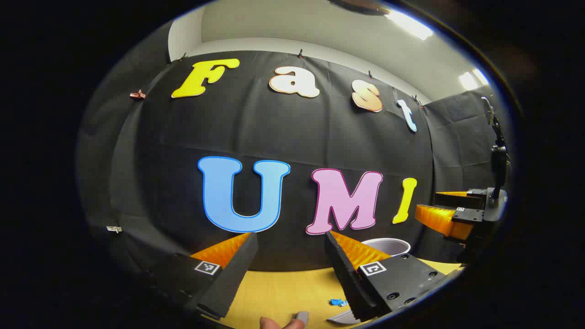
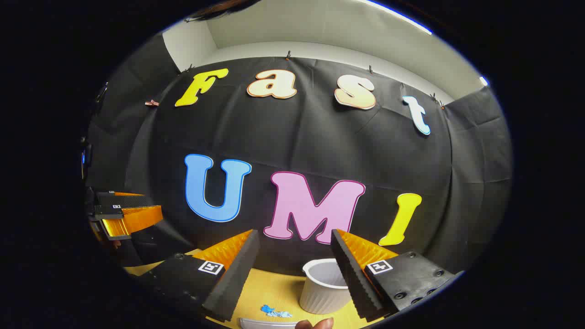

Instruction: Pick up the small broom and dustpan from the desktop, sweep the trash into the dustpan with the broom, and then empty the trash into the garbage bin.

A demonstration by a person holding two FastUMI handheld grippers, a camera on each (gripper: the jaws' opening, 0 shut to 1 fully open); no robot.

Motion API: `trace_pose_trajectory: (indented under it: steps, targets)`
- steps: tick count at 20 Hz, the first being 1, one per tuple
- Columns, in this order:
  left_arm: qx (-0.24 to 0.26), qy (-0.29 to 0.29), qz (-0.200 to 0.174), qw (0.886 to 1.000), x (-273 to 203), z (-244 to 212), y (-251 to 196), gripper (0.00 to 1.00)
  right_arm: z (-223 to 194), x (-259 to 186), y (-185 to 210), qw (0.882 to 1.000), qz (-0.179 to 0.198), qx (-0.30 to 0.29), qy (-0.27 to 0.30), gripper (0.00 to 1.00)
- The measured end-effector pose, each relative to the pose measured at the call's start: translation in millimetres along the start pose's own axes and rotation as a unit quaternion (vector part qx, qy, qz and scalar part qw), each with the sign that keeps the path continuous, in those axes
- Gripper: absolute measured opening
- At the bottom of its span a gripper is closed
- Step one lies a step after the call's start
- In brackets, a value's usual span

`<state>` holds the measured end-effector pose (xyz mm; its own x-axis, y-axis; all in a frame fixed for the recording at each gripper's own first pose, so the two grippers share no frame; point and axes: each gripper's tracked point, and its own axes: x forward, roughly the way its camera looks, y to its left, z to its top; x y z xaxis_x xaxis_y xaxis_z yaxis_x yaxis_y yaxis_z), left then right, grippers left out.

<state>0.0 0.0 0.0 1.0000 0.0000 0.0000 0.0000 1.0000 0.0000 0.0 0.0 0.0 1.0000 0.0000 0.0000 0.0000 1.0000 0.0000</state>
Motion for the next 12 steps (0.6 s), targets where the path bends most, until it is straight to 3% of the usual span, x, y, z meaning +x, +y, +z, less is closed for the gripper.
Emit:
trace_pose_trajectory:
  steps: [12]
  targets:
    - [0.003, 0.003, 0.003, 1.0, -3.3, -0.6, -9.2, 0.95, -1.6, -6.8, 9.2, 1.0, 0.002, 0.009, 0.004, 0.97]
